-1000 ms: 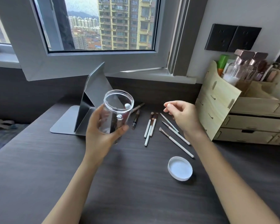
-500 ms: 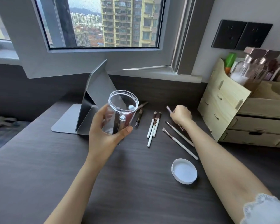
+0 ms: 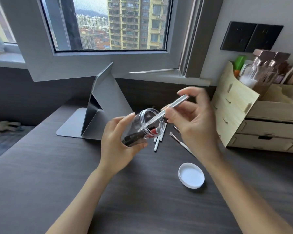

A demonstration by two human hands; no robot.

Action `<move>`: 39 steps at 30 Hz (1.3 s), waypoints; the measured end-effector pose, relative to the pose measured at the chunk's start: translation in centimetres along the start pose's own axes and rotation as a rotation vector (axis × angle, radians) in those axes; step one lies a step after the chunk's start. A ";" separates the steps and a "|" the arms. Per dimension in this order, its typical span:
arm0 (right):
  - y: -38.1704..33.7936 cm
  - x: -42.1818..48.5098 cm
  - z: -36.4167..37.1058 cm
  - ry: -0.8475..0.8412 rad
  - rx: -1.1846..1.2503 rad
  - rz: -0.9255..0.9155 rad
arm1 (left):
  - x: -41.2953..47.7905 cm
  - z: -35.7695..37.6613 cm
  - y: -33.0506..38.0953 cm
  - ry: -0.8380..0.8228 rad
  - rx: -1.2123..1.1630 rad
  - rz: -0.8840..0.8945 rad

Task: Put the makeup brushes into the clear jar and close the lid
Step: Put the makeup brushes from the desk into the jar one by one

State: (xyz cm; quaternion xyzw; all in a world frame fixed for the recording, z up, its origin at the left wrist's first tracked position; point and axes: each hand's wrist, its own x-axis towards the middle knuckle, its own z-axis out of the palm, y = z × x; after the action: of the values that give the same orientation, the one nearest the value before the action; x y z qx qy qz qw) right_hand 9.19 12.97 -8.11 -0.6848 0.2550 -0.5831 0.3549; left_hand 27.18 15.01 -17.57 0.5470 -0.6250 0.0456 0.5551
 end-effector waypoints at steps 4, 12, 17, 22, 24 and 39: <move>1.9 -2.3 1.3 -0.065 -0.420 -0.165 | -0.3 0.2 0.2 -0.015 0.025 0.012; 4.0 -0.6 0.9 -0.082 -0.608 -0.406 | 0.1 -0.1 0.4 0.009 -0.047 -0.071; 6.7 3.4 0.5 0.242 -0.297 0.211 | 0.6 -0.9 0.0 0.124 -0.346 -0.298; 12.3 7.2 3.1 -0.107 -0.720 0.479 | 1.0 -1.5 -0.3 0.217 -0.464 -0.392; 13.9 7.8 4.6 -0.182 -0.795 0.545 | 1.0 -1.5 -0.5 0.231 -0.486 -0.395; 13.7 9.4 5.4 -0.173 -0.135 0.877 | 0.7 -1.2 -0.2 0.179 -0.460 -0.387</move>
State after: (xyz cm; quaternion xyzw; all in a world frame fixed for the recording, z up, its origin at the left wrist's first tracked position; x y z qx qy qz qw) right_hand 17.12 -1.66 -13.41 -0.5799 0.5280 -0.3005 0.5429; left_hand 28.23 15.32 -16.66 0.5096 -0.4521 -0.1554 0.7153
